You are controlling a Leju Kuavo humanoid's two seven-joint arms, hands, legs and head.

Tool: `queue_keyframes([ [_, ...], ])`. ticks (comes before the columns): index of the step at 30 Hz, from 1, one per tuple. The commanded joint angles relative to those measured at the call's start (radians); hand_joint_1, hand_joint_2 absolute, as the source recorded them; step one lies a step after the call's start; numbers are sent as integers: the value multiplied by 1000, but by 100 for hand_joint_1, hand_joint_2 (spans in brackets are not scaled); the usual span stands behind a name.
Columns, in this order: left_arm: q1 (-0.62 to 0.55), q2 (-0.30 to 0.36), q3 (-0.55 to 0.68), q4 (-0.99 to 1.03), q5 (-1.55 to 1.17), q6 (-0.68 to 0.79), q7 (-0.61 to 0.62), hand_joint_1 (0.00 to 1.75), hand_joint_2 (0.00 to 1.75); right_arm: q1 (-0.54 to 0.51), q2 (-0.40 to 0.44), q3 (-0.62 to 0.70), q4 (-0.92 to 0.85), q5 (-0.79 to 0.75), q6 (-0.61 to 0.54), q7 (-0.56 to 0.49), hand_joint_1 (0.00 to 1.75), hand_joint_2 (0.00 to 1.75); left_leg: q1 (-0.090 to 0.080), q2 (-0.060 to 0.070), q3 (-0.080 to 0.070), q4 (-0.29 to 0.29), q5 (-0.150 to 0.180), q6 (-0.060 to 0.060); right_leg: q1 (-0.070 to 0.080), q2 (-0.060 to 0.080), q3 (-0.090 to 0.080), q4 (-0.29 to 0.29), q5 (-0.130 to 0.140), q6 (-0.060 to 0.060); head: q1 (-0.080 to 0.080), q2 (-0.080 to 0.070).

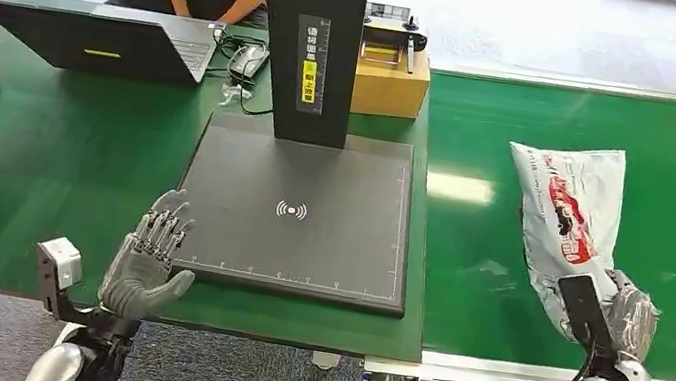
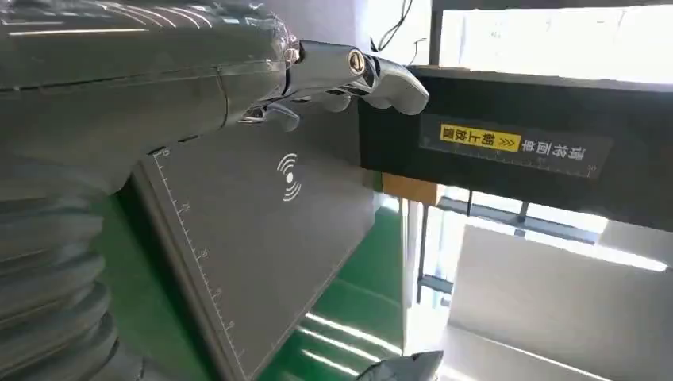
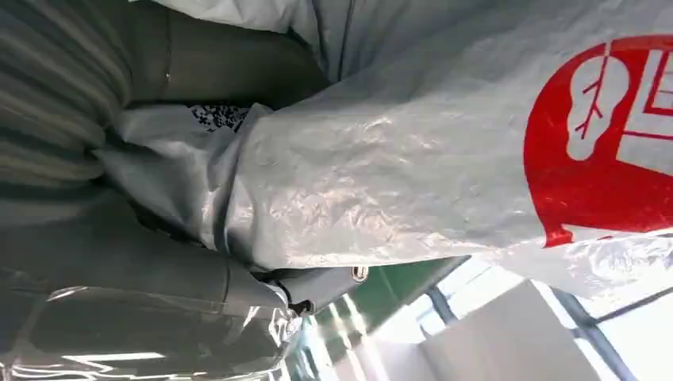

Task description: Moved the parcel from conveyor to table for the left to box.

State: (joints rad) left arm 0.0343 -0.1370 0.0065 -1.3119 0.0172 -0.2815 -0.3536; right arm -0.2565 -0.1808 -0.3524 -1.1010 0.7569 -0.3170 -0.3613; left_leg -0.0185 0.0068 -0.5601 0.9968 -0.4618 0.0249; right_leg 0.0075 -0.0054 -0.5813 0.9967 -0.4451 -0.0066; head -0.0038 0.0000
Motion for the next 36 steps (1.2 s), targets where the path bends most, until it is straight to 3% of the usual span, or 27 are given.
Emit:
queue_keyframes([
  [1, -26, 8, -8, 29, -3, -7, -7, 0, 175, 83, 14, 179, -282, 85, 8, -23, 175, 175, 1, 1, 1, -1, -1, -3, 0, 1, 0, 0, -1, 1, 0, 0],
  [4, -43, 15, -14, 49, -6, -14, -12, 0, 175, 34, -19, 305, -250, 177, 47, -38, 175, 175, 1, 3, 2, -1, -1, -5, 0, 4, 1, 0, 0, 1, 0, 0],
  [11, -44, 16, -14, 51, -6, -14, -14, 0, 175, 21, -21, 315, -230, 184, 44, -28, 175, 175, 1, 0, 1, -1, 1, -4, 0, 1, 0, -1, 0, 1, 0, 0],
  [13, -48, 21, -17, 56, -7, -18, -18, 0, 175, 4, -45, 375, -218, 229, 62, -53, 175, 175, 1, 0, 0, -1, 1, -2, 0, 0, 0, -1, 0, 1, 0, 0],
  [20, -86, 38, -27, 109, 1, -23, -36, 0, 175, -231, -90, 666, -20, 347, 99, -57, 175, 175, 0, 8, 1, -1, 1, -3, -1, 9, -1, 0, 3, 1, 0, 0],
  [25, -76, 42, -38, 101, 5, -28, -42, 0, 175, -359, -81, 841, 117, 436, 69, -30, 175, 175, 0, 6, 1, -1, 2, -2, 0, 7, -1, 0, 3, 1, 0, 0],
  [33, -115, 40, -64, 142, 2, -39, -46, 0, 175, -570, 25, 1055, 311, 471, 30, -58, 175, 175, 0, 7, 1, -1, 2, -3, 0, 8, -1, 1, 3, 1, 0, 0],
  [36, -140, 43, -69, 171, 3, -37, -53, 0, 175, -674, 105, 1110, 460, 446, 20, -78, 175, 175, 0, 8, 0, -1, 2, -3, -1, 8, -3, 2, 3, 1, 0, 0],
])
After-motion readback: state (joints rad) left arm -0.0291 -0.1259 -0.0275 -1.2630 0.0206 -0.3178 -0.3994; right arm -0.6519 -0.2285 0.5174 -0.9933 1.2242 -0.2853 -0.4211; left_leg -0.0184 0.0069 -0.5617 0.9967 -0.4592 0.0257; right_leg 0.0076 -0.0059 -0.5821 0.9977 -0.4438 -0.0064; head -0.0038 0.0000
